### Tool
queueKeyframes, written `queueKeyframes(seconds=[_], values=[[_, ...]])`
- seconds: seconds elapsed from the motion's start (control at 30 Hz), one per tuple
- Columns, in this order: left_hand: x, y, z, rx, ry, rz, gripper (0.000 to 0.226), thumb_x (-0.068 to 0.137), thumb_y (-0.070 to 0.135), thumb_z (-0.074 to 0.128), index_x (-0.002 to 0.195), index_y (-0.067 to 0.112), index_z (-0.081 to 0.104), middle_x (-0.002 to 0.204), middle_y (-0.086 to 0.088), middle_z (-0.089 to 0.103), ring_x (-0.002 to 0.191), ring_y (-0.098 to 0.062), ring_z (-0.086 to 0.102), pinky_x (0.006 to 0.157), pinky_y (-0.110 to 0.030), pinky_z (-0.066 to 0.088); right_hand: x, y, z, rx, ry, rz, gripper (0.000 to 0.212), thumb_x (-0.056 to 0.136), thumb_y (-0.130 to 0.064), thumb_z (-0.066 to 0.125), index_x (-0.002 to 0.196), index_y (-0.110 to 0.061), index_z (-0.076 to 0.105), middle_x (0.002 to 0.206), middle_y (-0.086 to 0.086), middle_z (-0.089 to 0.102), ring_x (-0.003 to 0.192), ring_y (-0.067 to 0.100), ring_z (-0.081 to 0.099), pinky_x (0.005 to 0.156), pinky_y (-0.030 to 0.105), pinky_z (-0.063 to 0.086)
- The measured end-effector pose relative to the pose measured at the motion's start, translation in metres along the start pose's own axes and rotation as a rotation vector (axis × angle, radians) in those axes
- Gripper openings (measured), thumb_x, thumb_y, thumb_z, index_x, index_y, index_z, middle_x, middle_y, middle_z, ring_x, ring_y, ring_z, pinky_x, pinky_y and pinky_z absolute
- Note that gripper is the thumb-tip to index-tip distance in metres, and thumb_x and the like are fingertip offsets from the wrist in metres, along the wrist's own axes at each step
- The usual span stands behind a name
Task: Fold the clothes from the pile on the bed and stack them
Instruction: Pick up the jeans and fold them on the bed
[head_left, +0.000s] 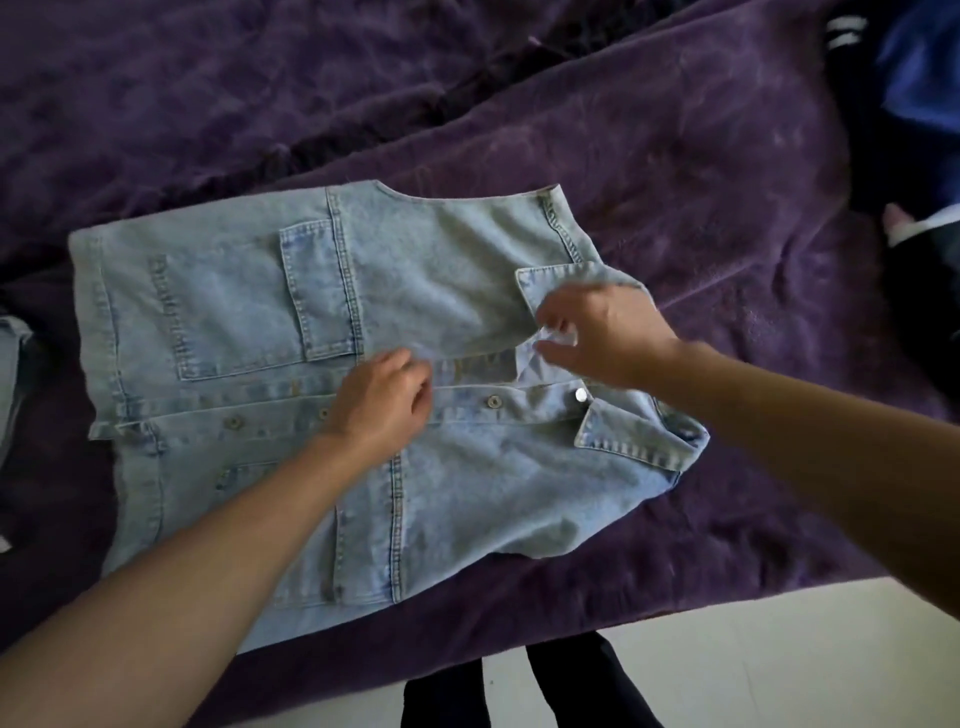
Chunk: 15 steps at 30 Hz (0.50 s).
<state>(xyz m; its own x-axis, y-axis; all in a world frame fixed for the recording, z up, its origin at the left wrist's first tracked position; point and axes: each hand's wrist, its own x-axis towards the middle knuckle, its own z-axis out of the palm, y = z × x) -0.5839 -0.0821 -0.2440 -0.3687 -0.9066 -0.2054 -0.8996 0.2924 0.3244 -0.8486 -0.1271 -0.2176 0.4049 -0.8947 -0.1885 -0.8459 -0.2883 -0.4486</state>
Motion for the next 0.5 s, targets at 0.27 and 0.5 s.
queueKeyframes(seconds=[0.27,0.5], values=[[-0.14,-0.033,0.038,0.092,-0.157,0.028,0.035,0.08,0.042,0.053,0.091,0.012,0.065,0.116,-0.014,0.058,0.109,-0.034,0.054,0.086,-0.043,0.046,-0.126,-0.069,0.117,-0.252,-0.393,-0.285,0.082,0.059,-0.057,0.07,0.132,-0.022,0.056,0.142,0.012,0.049,0.13,0.031,0.047,0.098,0.046,0.045],[-0.219,-0.053,0.048,0.218,-0.308,-0.026,0.078,0.05,0.008,0.082,0.125,0.012,0.063,0.14,-0.021,0.048,0.129,-0.038,0.047,0.095,-0.056,0.046,-0.134,-0.082,0.138,-0.373,-0.23,-0.097,0.05,0.074,-0.023,0.05,0.12,-0.013,0.065,0.137,0.014,0.055,0.123,0.034,0.055,0.089,0.049,0.047]])
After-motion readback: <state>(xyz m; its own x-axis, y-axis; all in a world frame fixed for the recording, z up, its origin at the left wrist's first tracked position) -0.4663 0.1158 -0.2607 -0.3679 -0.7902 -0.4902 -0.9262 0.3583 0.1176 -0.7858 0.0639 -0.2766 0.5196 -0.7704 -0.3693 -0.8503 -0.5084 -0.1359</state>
